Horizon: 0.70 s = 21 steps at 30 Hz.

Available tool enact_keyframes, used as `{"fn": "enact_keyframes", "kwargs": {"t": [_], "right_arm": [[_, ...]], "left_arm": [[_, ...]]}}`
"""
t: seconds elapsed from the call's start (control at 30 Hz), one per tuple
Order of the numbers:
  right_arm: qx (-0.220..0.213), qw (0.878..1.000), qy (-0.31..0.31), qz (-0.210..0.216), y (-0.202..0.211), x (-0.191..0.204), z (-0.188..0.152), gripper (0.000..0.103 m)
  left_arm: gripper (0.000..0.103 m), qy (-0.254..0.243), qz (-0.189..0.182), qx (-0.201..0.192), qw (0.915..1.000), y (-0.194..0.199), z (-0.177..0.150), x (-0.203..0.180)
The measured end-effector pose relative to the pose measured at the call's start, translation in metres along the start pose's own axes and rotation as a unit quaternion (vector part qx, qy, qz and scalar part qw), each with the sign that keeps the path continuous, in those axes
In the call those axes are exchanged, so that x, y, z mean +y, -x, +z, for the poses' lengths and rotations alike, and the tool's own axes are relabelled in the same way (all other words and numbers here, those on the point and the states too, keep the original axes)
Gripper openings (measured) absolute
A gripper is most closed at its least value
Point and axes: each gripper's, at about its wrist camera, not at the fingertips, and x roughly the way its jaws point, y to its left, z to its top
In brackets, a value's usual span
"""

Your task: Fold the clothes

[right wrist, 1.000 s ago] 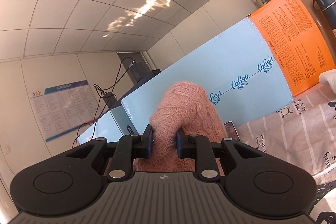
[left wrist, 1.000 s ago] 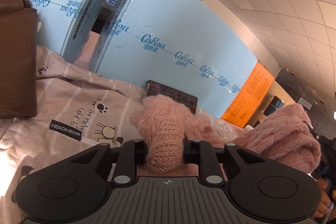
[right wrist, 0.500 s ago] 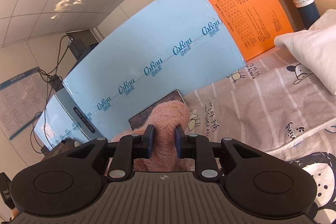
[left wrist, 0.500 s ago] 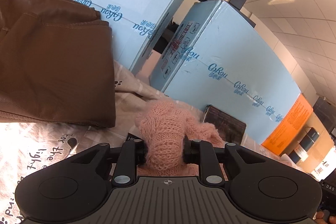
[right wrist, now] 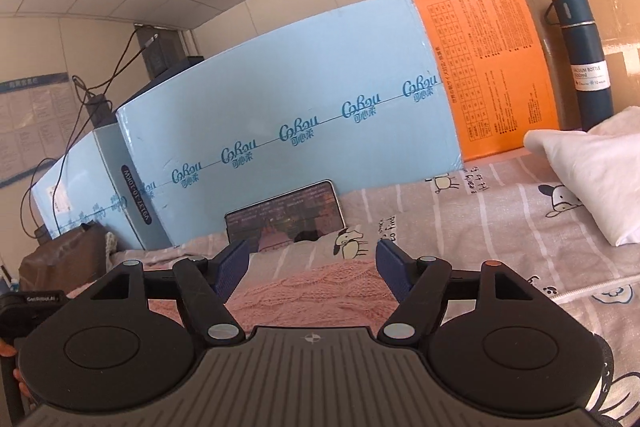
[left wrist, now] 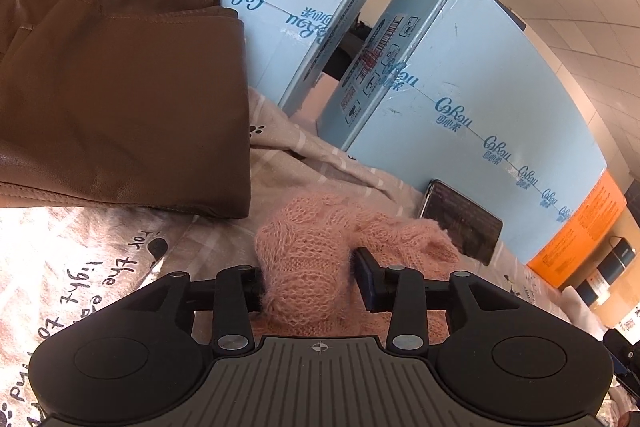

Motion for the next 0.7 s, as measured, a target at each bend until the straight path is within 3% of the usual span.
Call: {"fn": "enact_keyframes", "kwargs": {"t": [0.07, 0.17, 0.4, 0.57, 0.63, 0.7], "right_arm": [[0.013, 0.998, 0.057, 0.024, -0.001, 0.017, -0.006, 0.087], [0.04, 0.99, 0.131, 0.047, -0.006, 0.038, -0.016, 0.097], [0.097, 0.967, 0.232, 0.037, -0.028, 0.067, -0.032, 0.098], [0.123, 0.943, 0.306, 0.033, -0.049, 0.082, -0.037, 0.097], [0.133, 0.943, 0.303, 0.028, -0.06, 0.079, -0.035, 0.097], [0.14, 0.956, 0.259, 0.02, -0.066, 0.065, -0.028, 0.088]], "left_arm": [[0.04, 0.001, 0.0, 0.002, 1.0, -0.001, 0.0, 0.0], [0.042, 0.0, 0.0, 0.006, 1.0, -0.002, -0.001, 0.0], [0.047, 0.001, -0.003, 0.011, 0.9999, -0.003, 0.0, -0.001], [0.048, 0.002, -0.003, 0.017, 0.9998, -0.005, 0.0, -0.001], [0.048, 0.003, -0.002, 0.019, 0.9998, -0.005, 0.0, 0.0], [0.049, 0.005, -0.002, 0.02, 0.9998, -0.006, 0.0, 0.0]]}}
